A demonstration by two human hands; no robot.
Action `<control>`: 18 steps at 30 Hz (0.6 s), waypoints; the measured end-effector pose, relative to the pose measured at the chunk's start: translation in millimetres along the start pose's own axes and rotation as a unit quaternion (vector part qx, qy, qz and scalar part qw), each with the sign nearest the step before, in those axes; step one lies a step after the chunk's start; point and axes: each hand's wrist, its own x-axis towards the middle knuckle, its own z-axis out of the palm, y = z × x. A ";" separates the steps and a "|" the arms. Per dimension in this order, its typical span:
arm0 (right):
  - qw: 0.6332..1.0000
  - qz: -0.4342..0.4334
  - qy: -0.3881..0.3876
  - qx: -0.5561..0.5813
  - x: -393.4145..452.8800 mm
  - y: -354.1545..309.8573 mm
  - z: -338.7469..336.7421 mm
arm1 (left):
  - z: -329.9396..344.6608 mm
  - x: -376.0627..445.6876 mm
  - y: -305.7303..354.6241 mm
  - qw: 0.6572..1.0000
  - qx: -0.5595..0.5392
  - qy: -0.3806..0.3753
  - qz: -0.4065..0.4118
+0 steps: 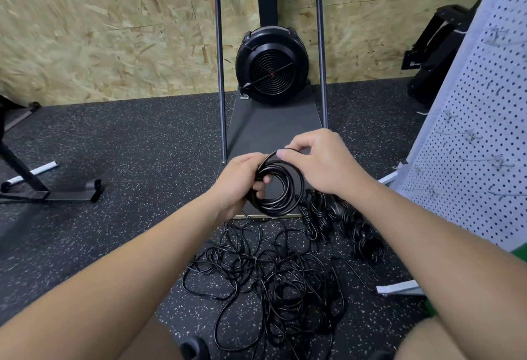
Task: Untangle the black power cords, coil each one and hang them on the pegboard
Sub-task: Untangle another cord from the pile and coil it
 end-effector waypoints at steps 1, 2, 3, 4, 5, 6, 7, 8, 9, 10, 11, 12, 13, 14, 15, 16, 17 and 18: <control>1.000 0.015 0.000 -0.004 -0.8 0.2 -1.0 | -1.5 0.3 0.2 1.000 -0.005 0.001 0.002; 1.000 0.025 -0.001 -0.015 -1.8 0.4 -1.0 | -2.5 0.3 -0.2 1.000 -0.011 0.004 0.003; 0.999 0.038 0.006 -0.019 -3.1 -0.9 0.6 | -2.9 0.7 -1.3 1.000 -0.020 0.009 0.003; 0.998 0.055 0.025 -0.012 -3.1 -1.8 3.7 | -2.5 1.4 -1.8 1.000 -0.026 0.014 0.002; 0.996 0.076 0.051 0.006 -1.8 -2.2 8.6 | -1.7 2.6 -2.4 0.999 -0.029 0.019 0.002; 0.992 0.096 0.077 0.029 -0.8 -3.1 13.4 | -0.5 2.7 -2.3 0.999 -0.030 0.023 0.003; 0.989 0.109 0.091 0.044 -0.3 -4.5 17.8 | 0.9 2.8 -1.7 0.999 -0.032 0.027 0.007; 0.988 0.115 0.090 0.051 -0.3 -6.3 22.3 | 1.6 2.0 -0.3 0.999 -0.034 0.033 0.010; 0.989 0.121 0.072 0.054 -0.7 -7.6 26.4 | 1.3 0.7 1.4 0.999 -0.033 0.040 0.013; 0.988 0.130 0.046 0.067 -1.8 -9.2 28.5 | 0.5 -0.8 3.6 0.998 -0.030 0.046 0.012; 0.986 0.143 0.028 0.081 -2.4 -9.8 30.5 | -1.0 -2.0 5.0 0.998 -0.025 0.048 0.008; 0.983 0.154 0.028 0.093 -2.4 -11.8 31.3 | -2.8 -2.7 6.2 0.999 -0.020 0.049 0.005; 0.981 0.161 0.036 0.102 -2.9 -13.7 31.6 | -3.9 -3.0 5.7 0.999 -0.015 0.049 0.007; 0.980 0.163 0.043 0.109 -3.2 -16.7 31.1 | -5.1 -3.2 5.5 0.999 -0.012 0.049 0.012; 0.979 0.162 0.048 0.113 -2.7 -18.2 30.9 | -6.4 -2.5 5.3 0.999 -0.010 0.050 0.020; 0.980 0.158 0.045 0.114 -3.3 -20.1 30.2 | -8.1 -2.5 5.5 0.998 -0.008 0.051 0.029; 0.983 0.150 0.034 0.105 -3.3 -20.0 28.6 | -10.0 -2.6 6.2 0.998 -0.010 0.053 0.036; 0.986 0.140 0.011 0.089 -2.9 -18.3 25.6 | -12.6 -3.1 7.1 0.998 -0.015 0.052 0.040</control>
